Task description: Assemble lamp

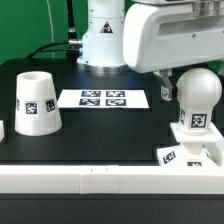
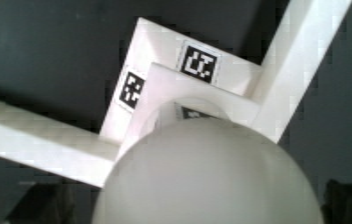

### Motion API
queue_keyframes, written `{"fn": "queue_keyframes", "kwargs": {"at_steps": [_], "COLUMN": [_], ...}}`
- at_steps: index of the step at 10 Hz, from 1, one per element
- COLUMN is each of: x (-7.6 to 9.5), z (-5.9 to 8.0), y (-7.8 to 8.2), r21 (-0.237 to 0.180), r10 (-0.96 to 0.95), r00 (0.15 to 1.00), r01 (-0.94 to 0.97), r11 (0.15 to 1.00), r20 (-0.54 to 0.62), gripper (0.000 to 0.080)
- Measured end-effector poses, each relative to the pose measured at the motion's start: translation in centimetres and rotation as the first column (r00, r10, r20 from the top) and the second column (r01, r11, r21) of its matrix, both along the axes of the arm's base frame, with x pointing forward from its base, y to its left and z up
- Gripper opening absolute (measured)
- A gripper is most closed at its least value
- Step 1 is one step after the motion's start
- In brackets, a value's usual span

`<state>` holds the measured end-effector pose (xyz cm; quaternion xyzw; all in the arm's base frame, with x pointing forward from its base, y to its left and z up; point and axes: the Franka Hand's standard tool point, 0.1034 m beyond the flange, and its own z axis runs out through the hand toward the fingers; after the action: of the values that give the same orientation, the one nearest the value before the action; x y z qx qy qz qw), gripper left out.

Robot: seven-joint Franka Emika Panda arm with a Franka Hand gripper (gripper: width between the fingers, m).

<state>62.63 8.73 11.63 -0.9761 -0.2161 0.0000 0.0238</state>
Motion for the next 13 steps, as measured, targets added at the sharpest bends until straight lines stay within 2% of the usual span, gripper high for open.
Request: {"fn": "queue_keyframes", "kwargs": {"at_steps": [4,7,9,10,11,13], "x": [0.0,0.0,0.1,0.5,0.6,0.6], "z": [-0.1,-0.3,-0.2,0.0,0.0,0.1], "y": [-0.1,0.2,0.4,1.0,1.1,1.1], "r21": [-0.003,-0.033,-0.057,-0.089,-0.1,-0.104], "r10": [0.26,0.481,0.653,0.739,0.825,0.891], "r00": [0.966,0.877,0.757,0.673,0.565,0.454], "r01": [-0.26,-0.48,-0.652,-0.735,-0.821,-0.887], "r11": [0.966,0.877,0.756,0.672,0.562,0.451], "r20": [0.011,0.015,0.014,0.02,0.006,-0.011], "gripper": [0.0698,0.0698,0.0698,0.0698,0.0698,0.0698]}}
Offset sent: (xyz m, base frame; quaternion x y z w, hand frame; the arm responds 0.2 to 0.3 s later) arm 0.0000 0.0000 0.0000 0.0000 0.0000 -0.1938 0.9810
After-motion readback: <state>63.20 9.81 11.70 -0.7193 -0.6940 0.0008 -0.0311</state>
